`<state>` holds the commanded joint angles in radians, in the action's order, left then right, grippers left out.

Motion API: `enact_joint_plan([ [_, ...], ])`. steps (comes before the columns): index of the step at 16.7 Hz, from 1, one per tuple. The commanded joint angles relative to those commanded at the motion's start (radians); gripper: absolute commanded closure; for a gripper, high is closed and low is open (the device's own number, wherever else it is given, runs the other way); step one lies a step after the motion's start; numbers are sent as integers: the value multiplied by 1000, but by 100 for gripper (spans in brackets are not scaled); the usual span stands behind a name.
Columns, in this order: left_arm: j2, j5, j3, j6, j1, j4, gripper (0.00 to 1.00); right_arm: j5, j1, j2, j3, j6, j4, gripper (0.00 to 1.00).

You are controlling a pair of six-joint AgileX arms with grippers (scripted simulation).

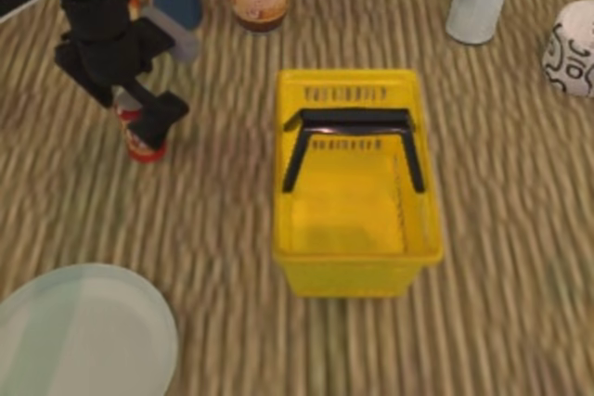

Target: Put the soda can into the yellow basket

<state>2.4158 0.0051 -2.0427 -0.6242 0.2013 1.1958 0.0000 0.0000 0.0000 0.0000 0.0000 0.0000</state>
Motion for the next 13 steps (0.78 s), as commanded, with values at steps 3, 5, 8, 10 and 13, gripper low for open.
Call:
enact_joint_plan([
  [3, 0, 0, 0, 0, 0, 0, 0, 0, 0, 0, 0, 0, 0, 0],
  [5, 0, 0, 0, 0, 0, 0, 15, 0, 0, 0, 0, 0, 0, 0],
  [8, 0, 0, 0, 0, 0, 0, 38, 0, 0, 0, 0, 0, 0, 0],
  [10, 0, 0, 0, 0, 0, 0, 53, 0, 0, 0, 0, 0, 0, 0],
  [13, 0, 0, 0, 0, 0, 0, 75, 0, 0, 0, 0, 0, 0, 0],
])
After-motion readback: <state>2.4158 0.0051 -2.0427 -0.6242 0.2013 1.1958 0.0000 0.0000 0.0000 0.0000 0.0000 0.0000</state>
